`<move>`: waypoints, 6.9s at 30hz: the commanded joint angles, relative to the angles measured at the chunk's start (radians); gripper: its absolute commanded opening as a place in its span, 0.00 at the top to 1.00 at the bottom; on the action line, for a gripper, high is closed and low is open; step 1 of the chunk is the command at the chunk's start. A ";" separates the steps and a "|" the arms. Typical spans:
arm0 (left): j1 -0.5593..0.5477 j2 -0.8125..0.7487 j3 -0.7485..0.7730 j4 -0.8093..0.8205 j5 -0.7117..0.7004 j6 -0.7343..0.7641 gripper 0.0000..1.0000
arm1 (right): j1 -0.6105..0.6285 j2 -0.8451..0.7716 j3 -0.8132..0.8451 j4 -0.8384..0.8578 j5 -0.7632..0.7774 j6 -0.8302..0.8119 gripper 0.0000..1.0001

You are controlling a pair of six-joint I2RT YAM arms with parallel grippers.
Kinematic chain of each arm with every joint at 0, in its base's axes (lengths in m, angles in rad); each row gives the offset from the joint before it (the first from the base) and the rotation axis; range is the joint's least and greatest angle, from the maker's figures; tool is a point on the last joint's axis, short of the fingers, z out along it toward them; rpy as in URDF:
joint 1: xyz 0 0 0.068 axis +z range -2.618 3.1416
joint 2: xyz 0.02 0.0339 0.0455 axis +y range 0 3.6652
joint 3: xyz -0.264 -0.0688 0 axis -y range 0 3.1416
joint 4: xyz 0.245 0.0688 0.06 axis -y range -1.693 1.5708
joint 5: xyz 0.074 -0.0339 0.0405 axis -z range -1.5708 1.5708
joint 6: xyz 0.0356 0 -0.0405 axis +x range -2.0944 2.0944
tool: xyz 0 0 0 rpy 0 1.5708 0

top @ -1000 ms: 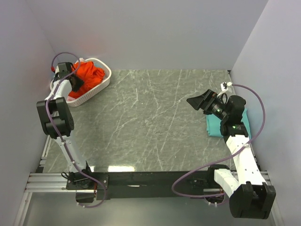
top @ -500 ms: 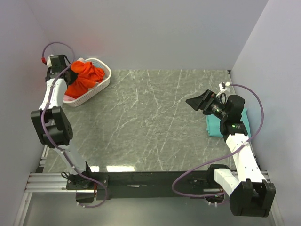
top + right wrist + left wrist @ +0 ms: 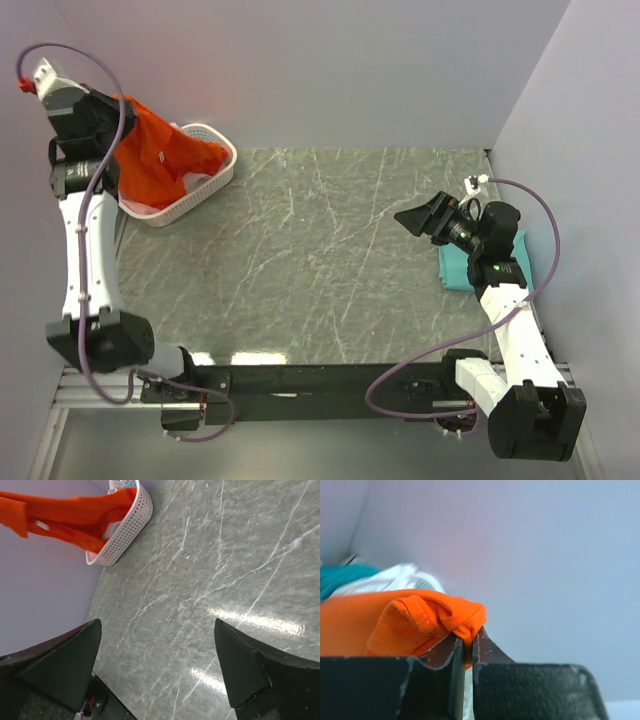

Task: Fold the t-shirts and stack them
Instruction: Move the tshirt to the center of the board, then flatten the tshirt out

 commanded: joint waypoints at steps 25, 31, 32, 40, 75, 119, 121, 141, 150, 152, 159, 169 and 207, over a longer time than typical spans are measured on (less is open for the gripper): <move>-0.378 -0.262 0.070 0.386 0.486 -0.180 0.99 | -0.005 -0.020 0.024 -0.026 -0.033 -0.025 0.00; -0.458 -0.285 -0.100 0.383 0.407 -0.176 0.99 | -0.005 -0.017 0.027 -0.060 -0.010 -0.051 0.01; -0.458 -0.308 -0.191 0.377 0.388 -0.178 0.99 | -0.005 -0.009 0.025 -0.060 -0.005 -0.053 0.00; -0.456 -0.362 -0.641 0.218 0.098 -0.186 0.99 | 0.072 0.052 0.093 -0.225 0.191 -0.173 0.01; -0.346 -0.367 -1.034 0.151 0.012 -0.147 1.00 | 0.788 0.675 0.266 -0.266 0.710 0.038 0.26; -0.312 -0.634 -0.553 0.067 -0.074 -0.141 1.00 | 0.785 -0.015 0.639 -0.414 1.251 -0.390 1.00; -0.312 -0.654 -0.522 0.070 -0.063 -0.138 1.00 | 0.784 -0.054 0.674 -0.421 1.245 -0.407 1.00; -0.311 -0.222 -0.279 0.246 0.063 -0.005 1.00 | 0.347 0.096 0.688 -0.292 0.801 -0.453 1.00; -0.311 0.182 0.232 0.254 0.282 0.071 1.00 | 0.226 0.314 0.938 -0.298 0.681 -0.527 1.00; -0.311 0.205 0.283 0.251 0.313 0.077 0.99 | 0.205 0.311 0.956 -0.315 0.670 -0.533 1.00; -0.311 -0.029 -0.110 0.266 0.262 0.098 0.99 | 0.173 0.192 0.785 -0.380 0.618 -0.524 1.00; -0.344 -0.445 -0.847 -0.080 0.075 -0.101 0.80 | 0.175 -0.147 0.274 -0.682 0.605 -0.289 1.00; -0.443 0.127 -0.752 -0.004 0.089 -0.152 0.01 | 0.469 0.661 0.315 -0.350 0.573 -0.235 0.10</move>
